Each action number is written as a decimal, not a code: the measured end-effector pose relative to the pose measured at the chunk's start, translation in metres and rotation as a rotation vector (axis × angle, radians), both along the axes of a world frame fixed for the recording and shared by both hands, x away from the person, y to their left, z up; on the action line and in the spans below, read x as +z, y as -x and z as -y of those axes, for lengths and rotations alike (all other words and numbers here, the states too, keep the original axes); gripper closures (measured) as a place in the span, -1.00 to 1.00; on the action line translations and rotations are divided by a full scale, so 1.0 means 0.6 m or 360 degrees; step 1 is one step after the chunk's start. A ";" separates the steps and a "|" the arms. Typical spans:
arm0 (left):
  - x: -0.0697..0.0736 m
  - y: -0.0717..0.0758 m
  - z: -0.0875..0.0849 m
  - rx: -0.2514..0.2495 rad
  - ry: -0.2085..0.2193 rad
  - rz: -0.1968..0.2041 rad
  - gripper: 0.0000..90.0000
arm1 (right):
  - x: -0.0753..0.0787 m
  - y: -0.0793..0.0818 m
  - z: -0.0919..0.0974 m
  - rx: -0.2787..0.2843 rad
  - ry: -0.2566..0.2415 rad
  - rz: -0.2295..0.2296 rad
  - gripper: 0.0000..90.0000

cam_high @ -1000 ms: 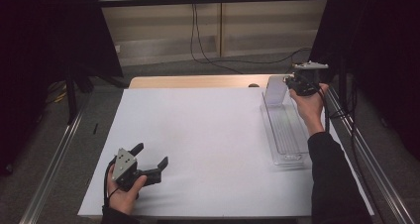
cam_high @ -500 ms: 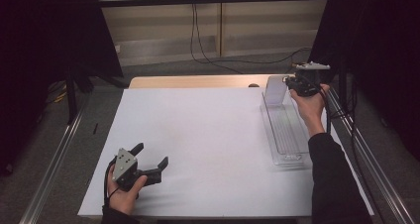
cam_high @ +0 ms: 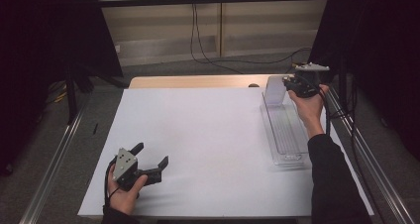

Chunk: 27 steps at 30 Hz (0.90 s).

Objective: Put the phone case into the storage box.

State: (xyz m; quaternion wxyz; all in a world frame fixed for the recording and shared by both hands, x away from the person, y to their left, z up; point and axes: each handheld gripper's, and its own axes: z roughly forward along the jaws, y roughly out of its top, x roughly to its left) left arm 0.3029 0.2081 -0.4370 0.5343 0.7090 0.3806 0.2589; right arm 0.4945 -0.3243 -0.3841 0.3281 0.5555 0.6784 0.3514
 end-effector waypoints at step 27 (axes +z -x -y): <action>-0.001 -0.001 0.000 0.0007 -0.0022 -0.0006 -0.93 | 0.005 0.027 0.011 -0.0010 -0.0064 0.0050 0.11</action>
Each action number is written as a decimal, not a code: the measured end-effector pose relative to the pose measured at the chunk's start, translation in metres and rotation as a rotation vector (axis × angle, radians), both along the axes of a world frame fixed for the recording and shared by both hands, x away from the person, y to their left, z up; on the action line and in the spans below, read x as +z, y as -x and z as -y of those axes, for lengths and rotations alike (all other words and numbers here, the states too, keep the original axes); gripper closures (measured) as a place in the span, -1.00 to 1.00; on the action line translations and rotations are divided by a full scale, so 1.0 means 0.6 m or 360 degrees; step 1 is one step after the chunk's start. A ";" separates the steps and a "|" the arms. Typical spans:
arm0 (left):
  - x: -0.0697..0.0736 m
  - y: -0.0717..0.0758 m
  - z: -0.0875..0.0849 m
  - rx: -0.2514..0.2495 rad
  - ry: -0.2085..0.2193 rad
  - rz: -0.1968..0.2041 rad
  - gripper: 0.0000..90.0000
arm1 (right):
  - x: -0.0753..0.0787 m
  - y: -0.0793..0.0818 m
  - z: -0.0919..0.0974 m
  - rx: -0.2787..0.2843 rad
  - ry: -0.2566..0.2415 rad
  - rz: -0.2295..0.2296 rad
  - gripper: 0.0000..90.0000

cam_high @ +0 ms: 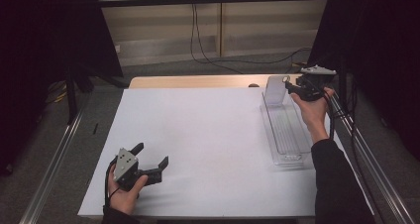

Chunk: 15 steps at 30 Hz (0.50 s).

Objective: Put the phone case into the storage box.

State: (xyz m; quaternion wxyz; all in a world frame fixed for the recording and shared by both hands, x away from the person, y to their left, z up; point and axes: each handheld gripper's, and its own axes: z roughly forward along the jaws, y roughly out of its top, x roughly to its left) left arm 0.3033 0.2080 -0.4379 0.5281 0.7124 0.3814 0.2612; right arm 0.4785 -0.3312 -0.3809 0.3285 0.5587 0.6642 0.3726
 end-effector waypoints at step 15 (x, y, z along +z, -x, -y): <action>0.000 -0.001 -0.001 0.0012 0.0017 0.0001 -0.93 | 0.009 0.005 0.003 0.0002 -0.0106 0.0025 -0.71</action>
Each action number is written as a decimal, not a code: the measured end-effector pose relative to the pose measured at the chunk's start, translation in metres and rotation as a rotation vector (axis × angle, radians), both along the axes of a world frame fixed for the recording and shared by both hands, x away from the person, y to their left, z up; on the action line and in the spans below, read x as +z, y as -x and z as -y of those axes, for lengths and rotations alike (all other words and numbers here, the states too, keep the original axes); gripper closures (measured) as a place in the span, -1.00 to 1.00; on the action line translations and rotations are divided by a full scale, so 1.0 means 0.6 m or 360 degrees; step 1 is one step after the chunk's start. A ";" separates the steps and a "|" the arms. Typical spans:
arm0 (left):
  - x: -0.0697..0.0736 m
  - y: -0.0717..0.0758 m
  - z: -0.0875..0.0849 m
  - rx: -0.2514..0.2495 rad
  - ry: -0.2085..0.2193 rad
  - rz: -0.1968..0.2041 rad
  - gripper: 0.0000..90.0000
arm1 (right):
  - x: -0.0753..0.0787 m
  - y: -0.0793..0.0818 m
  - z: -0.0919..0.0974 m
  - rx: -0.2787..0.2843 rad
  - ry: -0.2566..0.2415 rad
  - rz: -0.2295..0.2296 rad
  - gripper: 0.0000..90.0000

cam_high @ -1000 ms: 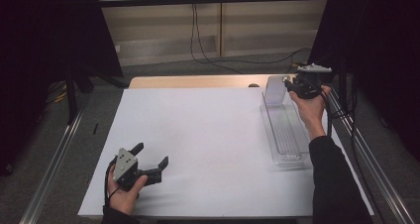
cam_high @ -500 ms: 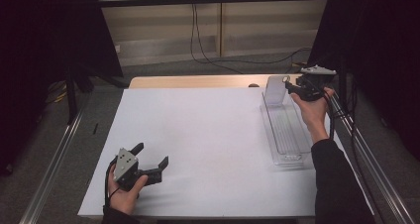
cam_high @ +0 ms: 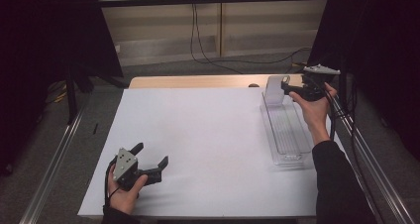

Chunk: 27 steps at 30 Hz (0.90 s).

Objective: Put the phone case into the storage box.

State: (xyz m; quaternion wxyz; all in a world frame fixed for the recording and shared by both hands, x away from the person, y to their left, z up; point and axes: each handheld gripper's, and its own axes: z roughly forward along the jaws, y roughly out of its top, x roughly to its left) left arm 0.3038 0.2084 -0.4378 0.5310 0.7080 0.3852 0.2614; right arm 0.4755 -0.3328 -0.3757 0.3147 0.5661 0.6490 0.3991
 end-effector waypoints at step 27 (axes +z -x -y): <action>0.003 -0.002 -0.004 0.0005 0.0020 0.0026 -0.93 | -0.017 0.031 0.004 -0.0009 -0.0006 0.0090 -0.75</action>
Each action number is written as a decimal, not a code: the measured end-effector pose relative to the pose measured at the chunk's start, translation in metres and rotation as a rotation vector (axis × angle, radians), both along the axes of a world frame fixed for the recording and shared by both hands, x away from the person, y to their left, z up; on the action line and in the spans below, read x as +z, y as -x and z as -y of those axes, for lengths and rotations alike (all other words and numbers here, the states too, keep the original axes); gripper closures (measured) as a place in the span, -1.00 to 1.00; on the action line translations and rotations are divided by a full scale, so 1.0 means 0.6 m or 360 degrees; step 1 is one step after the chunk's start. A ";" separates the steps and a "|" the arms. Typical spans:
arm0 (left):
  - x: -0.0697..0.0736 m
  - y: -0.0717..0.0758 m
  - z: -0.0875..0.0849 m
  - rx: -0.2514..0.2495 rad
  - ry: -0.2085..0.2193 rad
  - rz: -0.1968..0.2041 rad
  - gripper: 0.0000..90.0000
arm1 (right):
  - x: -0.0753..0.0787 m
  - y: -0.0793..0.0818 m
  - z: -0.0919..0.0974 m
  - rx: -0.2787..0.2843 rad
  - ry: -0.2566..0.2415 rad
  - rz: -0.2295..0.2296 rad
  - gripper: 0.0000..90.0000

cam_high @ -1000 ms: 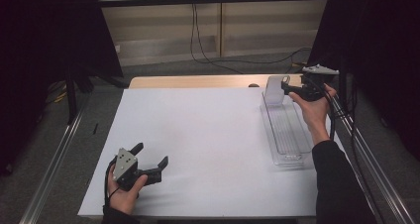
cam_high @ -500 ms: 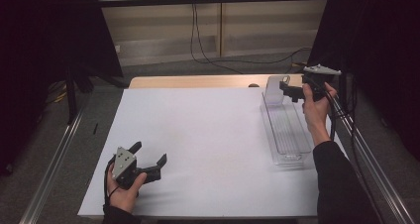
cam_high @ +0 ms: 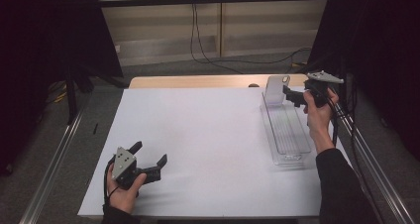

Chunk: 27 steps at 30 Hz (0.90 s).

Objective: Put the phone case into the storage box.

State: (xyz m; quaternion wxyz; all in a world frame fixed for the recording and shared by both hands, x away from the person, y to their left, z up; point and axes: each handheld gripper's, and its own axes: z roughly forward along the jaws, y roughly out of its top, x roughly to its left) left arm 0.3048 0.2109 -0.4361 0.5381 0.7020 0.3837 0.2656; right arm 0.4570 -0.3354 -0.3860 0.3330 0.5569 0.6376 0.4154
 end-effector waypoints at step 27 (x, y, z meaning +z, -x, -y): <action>0.007 -0.006 0.002 -0.0033 0.0085 0.0050 -0.93 | 0.000 0.065 0.003 0.0108 -0.0021 0.0227 -0.99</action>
